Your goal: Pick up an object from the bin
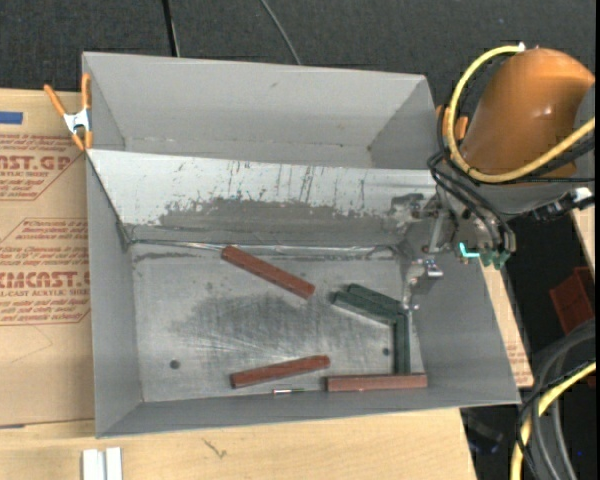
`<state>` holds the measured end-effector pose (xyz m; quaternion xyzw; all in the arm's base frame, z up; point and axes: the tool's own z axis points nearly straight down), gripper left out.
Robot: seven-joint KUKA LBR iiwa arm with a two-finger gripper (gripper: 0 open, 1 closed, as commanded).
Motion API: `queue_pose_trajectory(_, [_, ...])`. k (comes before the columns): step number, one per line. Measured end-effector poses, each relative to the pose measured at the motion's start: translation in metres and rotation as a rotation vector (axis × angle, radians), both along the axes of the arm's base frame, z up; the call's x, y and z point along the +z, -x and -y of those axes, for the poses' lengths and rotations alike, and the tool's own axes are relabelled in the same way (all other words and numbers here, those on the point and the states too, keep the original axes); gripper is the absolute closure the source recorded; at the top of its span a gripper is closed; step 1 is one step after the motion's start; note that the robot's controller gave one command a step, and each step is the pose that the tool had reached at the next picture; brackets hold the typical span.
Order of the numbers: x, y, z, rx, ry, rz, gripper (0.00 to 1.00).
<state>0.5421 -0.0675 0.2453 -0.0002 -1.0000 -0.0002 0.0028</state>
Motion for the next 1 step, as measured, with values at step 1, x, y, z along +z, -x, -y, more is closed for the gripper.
queue_pose_trajectory(1, [0.0041, -0.0015, -0.0002, 0.001, 0.001, 0.008, 0.00])
